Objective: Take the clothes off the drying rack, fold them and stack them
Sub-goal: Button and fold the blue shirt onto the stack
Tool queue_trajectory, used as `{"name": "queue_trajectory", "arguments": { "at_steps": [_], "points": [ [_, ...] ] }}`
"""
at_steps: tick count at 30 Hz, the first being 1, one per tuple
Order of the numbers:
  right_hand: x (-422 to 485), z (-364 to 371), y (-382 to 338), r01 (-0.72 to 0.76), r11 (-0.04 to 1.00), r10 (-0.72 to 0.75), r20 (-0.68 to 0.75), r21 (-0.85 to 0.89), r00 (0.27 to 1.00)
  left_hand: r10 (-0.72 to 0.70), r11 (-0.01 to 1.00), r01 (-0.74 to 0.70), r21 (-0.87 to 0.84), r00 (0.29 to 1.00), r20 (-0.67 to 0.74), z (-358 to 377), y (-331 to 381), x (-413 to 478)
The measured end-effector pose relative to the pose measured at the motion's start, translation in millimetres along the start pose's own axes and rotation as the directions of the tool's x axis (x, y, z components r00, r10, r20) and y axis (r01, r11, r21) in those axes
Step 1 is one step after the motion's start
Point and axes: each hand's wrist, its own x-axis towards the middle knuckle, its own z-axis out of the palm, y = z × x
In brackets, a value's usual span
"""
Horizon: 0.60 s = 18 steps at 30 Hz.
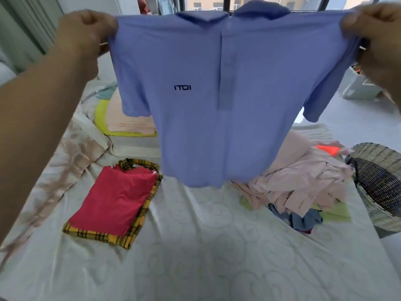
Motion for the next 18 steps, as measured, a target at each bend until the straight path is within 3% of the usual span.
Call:
{"name": "queue_trajectory", "arguments": {
  "at_steps": [4, 6, 9, 11, 14, 18],
  "points": [
    [-46, -12, 9, -0.011, 0.998, 0.002, 0.132, 0.068, 0.991, 0.006, 1.000, -0.005, -0.019, 0.997, 0.081, -23, -7, -50],
    [-86, -21, 27, -0.048, 0.998, 0.052, 0.185, -0.026, 0.981, -0.054, 0.998, 0.052, 0.020, 0.987, 0.151, -33, -21, -95],
    [-151, -31, 67, -0.180, 0.948, 0.247, 0.248, -0.261, 0.937, -0.204, 0.971, 0.168, 0.169, 0.954, 0.222, -37, -54, -171],
    [-200, -32, 95, -0.268, 0.911, 0.363, 0.296, -0.314, 0.883, -0.331, 0.934, 0.260, 0.243, 0.887, 0.323, -35, -83, -222],
    [-259, -29, 140, -0.353, 0.854, 0.496, 0.393, -0.382, 0.774, -0.533, 0.841, 0.393, 0.372, 0.716, 0.451, -30, -138, -287],
    [-332, -31, 209, -0.453, 0.697, 0.703, 0.407, -0.555, 0.583, -0.689, 0.720, 0.406, 0.563, 0.516, 0.508, -23, -208, -360]
  ]
}}
